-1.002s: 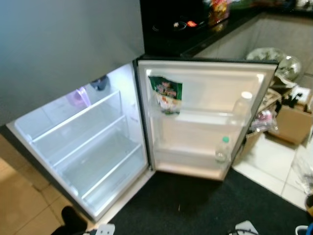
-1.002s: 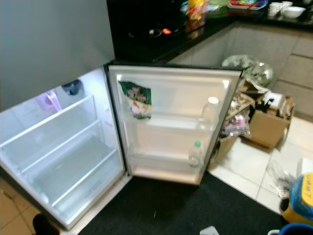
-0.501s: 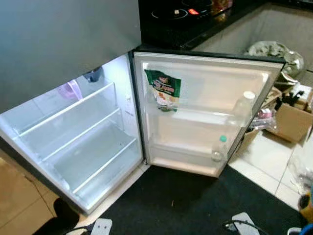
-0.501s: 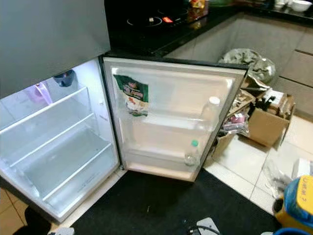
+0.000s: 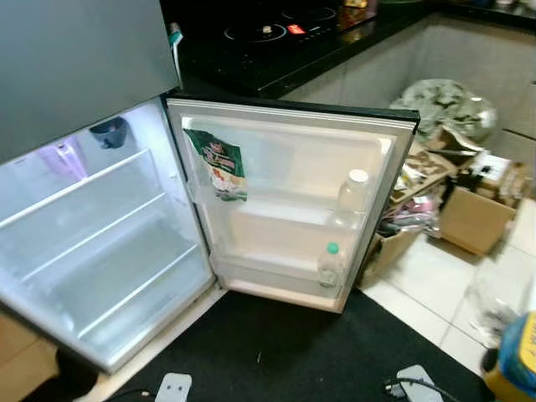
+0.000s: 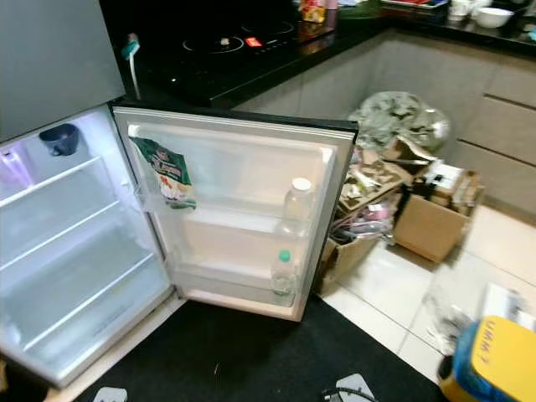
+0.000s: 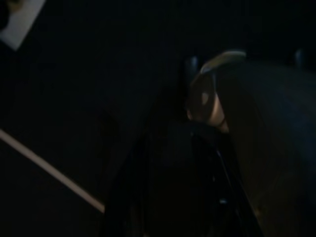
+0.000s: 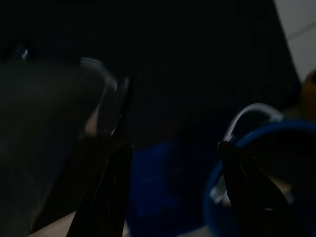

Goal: Restocking fridge

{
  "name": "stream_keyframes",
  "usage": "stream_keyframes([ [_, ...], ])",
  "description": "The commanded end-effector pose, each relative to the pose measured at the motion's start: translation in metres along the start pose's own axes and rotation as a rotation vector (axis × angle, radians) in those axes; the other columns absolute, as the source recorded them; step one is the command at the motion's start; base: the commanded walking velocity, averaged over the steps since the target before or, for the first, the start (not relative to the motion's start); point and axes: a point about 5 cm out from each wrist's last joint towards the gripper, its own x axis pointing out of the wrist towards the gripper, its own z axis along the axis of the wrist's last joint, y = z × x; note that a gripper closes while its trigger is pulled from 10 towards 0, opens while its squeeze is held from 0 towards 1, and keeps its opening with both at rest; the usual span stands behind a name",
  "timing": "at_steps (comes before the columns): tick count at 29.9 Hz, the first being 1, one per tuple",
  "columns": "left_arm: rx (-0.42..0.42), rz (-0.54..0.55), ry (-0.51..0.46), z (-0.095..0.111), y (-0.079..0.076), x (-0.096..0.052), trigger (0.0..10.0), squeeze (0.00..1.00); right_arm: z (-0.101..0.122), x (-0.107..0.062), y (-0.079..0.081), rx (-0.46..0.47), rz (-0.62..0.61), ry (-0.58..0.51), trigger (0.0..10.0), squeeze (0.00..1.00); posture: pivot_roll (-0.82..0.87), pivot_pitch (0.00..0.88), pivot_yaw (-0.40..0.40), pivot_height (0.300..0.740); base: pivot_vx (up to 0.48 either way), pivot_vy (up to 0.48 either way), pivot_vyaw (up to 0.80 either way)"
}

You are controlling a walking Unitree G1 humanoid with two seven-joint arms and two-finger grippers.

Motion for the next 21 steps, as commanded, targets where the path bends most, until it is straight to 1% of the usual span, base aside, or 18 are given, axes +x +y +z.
stream_keyframes([
  [1,0.008,-0.032,0.012,-0.0011,-0.0076,0.0012,10.0,0.0,0.0003,0.0005,0.0029,0.03,-0.001,-0.016,10.0,0.0,-0.06,0.0,0.022,0.74,0.0,-0.461,0.0],
  [4,0.01,-0.033,0.012,-0.0009,-0.0075,0.0012,10.0,0.0,0.0006,0.0005,0.0026,0.02,-0.008,-0.018,10.0,0.0,-0.06,0.0,0.024,0.74,0.0,-0.464,0.0],
  [11,0.009,-0.033,0.013,-0.0009,-0.0077,0.0012,10.0,0.0,0.0014,0.0003,0.0022,0.034,-0.003,-0.031,10.0,0.0,-0.06,0.0,0.024,0.74,0.0,-0.461,0.0],
  [13,0.009,-0.024,0.013,-0.0012,-0.0074,0.0012,10.0,0.0,0.0034,0.0001,0.0021,0.038,0.017,-0.046,10.0,0.0,-0.06,0.0,0.025,0.74,0.0,0.0,0.8],
  [21,0.006,-0.021,0.014,-0.0016,-0.0075,0.0012,10.0,0.0,0.0069,0.0,0.0016,0.03,0.022,-0.057,10.0,0.0,-0.06,0.0,0.025,0.74,0.0,0.0,0.79],
])
